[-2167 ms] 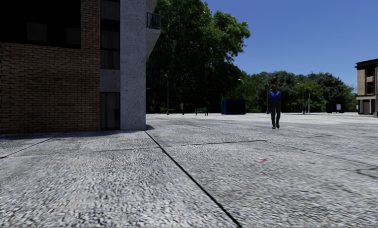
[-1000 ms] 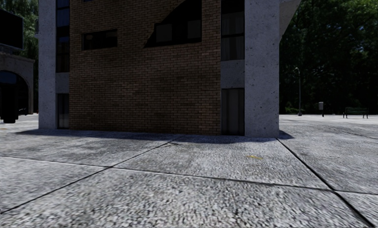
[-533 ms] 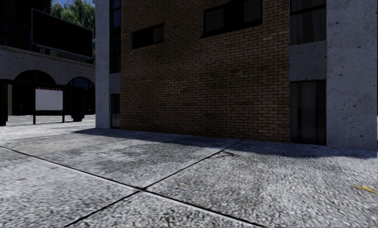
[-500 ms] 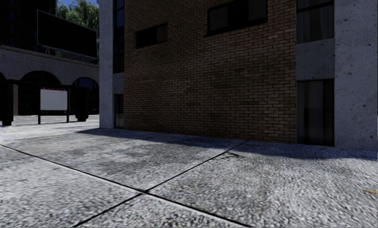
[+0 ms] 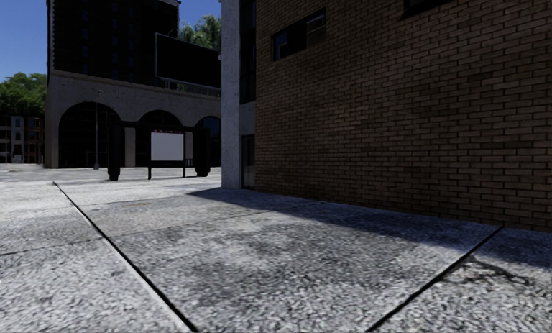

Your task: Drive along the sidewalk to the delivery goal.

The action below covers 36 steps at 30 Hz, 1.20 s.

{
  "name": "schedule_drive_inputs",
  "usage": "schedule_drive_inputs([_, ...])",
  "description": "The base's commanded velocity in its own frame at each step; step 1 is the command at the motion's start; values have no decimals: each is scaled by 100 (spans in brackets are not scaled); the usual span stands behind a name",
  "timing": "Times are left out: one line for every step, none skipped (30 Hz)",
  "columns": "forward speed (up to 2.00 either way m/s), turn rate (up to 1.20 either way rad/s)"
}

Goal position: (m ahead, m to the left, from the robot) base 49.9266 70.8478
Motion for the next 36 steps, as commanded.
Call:
schedule_drive_inputs([200,66])
schedule_drive_inputs([200,66])
schedule_drive_inputs([200,66])
schedule_drive_inputs([200,66])
schedule_drive_inputs([200,66])
schedule_drive_inputs([200,66])
schedule_drive_inputs([200,66])
schedule_drive_inputs([200,66])
schedule_drive_inputs([200,66])
schedule_drive_inputs([200,66])
schedule_drive_inputs([200,66])
schedule_drive_inputs([200,66])
schedule_drive_inputs([200,66])
schedule_drive_inputs([200,66])
schedule_drive_inputs([200,66])
schedule_drive_inputs([200,66])
schedule_drive_inputs([200,66])
schedule_drive_inputs([200,66])
schedule_drive_inputs([200,66])
schedule_drive_inputs([200,66])
schedule_drive_inputs([200,66])
schedule_drive_inputs([200,66])
schedule_drive_inputs([200,66])
schedule_drive_inputs([200,66])
schedule_drive_inputs([200,5])
schedule_drive_inputs([200,5])
schedule_drive_inputs([200,0])
schedule_drive_inputs([200,0])
schedule_drive_inputs([200,0])
schedule_drive_inputs([200,0])
schedule_drive_inputs([200,0])
schedule_drive_inputs([200,0])
schedule_drive_inputs([200,0])
schedule_drive_inputs([200,0])
schedule_drive_inputs([200,0])
schedule_drive_inputs([200,0])
